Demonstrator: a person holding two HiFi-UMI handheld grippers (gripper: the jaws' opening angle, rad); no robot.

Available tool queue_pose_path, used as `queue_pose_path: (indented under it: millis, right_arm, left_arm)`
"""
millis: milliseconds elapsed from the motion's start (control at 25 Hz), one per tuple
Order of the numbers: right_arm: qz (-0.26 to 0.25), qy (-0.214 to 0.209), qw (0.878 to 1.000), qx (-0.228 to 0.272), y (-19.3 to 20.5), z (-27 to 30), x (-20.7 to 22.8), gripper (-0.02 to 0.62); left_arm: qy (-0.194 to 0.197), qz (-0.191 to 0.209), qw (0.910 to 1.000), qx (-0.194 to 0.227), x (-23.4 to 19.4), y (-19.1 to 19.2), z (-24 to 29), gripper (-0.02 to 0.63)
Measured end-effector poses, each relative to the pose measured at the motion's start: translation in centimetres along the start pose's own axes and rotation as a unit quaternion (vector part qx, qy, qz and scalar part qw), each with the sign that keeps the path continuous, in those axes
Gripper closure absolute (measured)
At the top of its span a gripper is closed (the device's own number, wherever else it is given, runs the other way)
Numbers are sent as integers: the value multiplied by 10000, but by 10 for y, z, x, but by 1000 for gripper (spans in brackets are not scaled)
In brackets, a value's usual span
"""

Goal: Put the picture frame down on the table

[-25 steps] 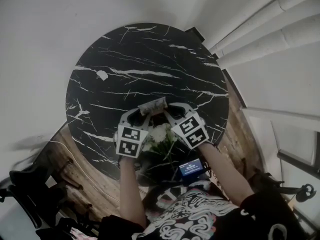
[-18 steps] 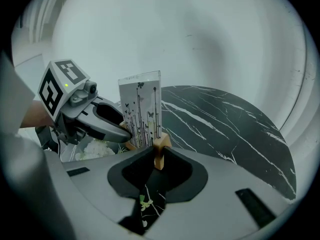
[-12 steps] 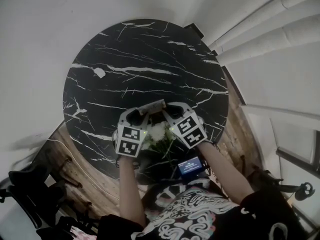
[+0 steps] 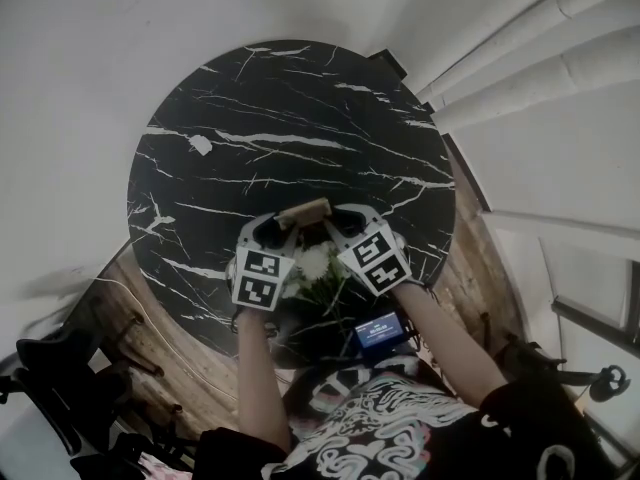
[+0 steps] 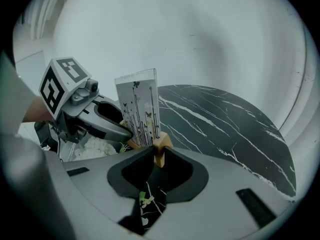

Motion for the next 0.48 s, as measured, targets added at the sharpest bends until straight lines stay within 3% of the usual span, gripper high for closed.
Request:
queue_pose_path:
  millis: [120,480]
  right_arm:
    - [35,17,10000,25,0,-1,0,538]
    - [30,35,10000,63,-2,-7,-1,538]
  left_arm:
    - [37,-194,9998,6,0,1,0,457]
    - [-89,-197,9997,73,1,-3,-3,413]
Point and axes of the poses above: the fingertips, and each gripper's own axes: z forward along the fingers, x to its right, y out of its underside, the point moved 4 cm from there along -z, backward along the fingers, and after that the axes turned 1 degree about x, right-handed, at the moved point
